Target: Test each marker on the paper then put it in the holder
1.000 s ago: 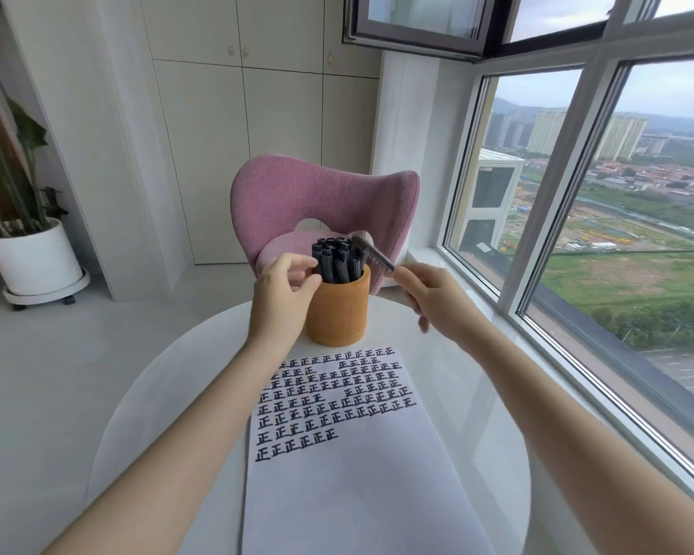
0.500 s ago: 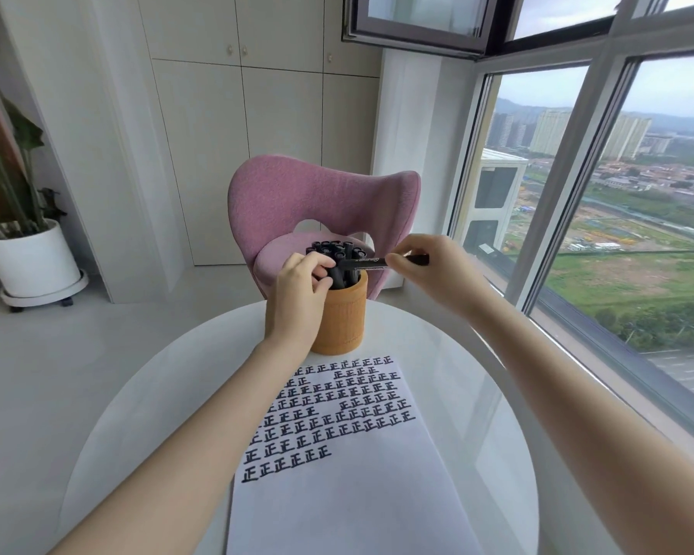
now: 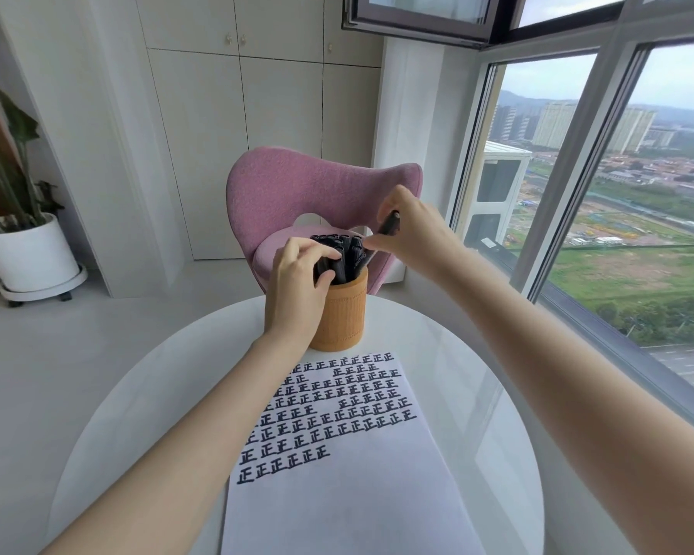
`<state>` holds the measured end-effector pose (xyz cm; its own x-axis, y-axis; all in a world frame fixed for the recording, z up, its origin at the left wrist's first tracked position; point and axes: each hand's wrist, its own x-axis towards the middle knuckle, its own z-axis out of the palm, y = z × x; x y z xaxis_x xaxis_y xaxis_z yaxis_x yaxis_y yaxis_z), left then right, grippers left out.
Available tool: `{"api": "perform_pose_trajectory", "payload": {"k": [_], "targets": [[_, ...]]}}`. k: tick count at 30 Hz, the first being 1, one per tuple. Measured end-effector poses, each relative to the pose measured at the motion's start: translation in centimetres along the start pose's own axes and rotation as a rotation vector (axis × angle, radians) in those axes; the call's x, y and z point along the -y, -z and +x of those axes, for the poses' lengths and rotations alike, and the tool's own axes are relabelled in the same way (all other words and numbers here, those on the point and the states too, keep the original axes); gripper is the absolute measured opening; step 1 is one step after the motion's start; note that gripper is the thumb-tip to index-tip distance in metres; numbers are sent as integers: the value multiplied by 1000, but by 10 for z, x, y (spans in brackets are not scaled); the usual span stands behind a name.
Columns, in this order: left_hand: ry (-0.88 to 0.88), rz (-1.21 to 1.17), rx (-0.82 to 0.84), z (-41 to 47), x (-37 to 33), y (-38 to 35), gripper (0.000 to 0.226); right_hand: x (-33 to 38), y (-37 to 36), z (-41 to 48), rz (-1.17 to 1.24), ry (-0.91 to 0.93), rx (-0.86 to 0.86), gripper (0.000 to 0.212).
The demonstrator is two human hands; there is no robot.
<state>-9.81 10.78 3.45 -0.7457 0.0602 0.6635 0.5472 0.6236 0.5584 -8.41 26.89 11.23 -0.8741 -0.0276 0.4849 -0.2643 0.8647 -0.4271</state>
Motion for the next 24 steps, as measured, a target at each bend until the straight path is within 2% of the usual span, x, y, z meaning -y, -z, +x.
{"api": "perform_pose_trajectory", "payload": {"k": [3,6,9,14,18,24], "targets": [[3,-17,2,1,-1,0,26,1,-12,15,-25,-12,-27,35],[-16,6,-4,3,-2,1,29,4,-28,19,-9,45,39,25],[-16,4,-9,4,1,0,30,1,-44,17,-20,106,96,34],[-24,-17,-8,4,5,0,29,-18,-60,7,-13,151,-9,36],[-20,-30,-10,2,7,-1,31,-27,-74,-10,-221,178,-9,54],[-45,-20,5,1,5,4,32,-25,-73,-18,-3,98,-74,54]]}}
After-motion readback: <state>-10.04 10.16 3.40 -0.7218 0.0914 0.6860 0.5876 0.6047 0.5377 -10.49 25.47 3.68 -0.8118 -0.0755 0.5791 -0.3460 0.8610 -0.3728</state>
